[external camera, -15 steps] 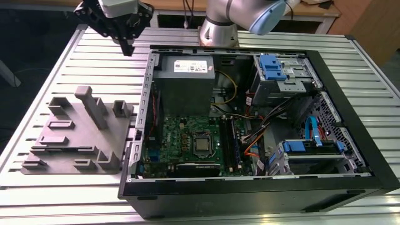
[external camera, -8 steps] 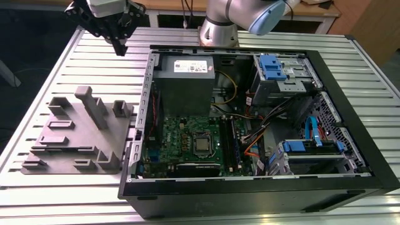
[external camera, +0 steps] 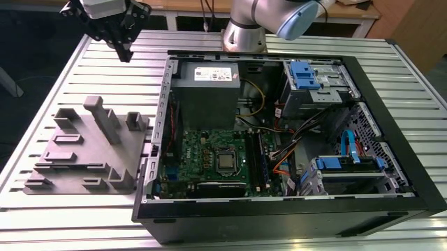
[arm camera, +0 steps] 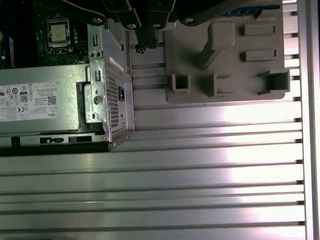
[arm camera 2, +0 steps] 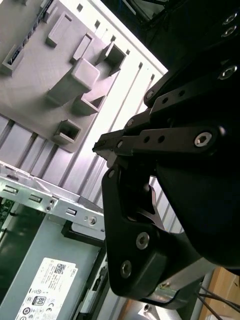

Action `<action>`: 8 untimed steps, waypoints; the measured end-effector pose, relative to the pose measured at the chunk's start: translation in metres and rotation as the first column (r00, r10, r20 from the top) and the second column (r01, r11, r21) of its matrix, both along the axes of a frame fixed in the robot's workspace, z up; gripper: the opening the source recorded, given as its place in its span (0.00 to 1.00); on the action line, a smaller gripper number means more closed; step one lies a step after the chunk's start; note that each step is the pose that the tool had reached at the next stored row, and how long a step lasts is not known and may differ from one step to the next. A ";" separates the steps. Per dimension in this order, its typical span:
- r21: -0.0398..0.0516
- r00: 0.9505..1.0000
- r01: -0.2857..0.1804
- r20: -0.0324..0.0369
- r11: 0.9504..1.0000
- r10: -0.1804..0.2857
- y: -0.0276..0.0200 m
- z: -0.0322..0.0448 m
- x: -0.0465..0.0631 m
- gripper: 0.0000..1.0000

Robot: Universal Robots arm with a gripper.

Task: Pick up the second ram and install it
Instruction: 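Reach for the second ram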

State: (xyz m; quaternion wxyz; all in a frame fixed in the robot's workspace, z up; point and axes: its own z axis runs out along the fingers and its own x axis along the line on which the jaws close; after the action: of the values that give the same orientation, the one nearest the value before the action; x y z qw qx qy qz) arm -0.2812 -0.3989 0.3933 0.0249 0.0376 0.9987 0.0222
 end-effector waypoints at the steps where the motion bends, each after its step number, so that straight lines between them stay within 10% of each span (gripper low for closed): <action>1: 0.000 1.000 0.000 0.000 1.000 0.000 0.0000 0.0000 -0.002 0.07; 8: 0.000 1.000 0.000 0.001 1.000 0.000 -0.0006 -0.0006 -0.015 0.07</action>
State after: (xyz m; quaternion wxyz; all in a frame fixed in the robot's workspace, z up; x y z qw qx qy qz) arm -0.2960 -0.3996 0.3928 0.0256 0.0376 0.9987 0.0222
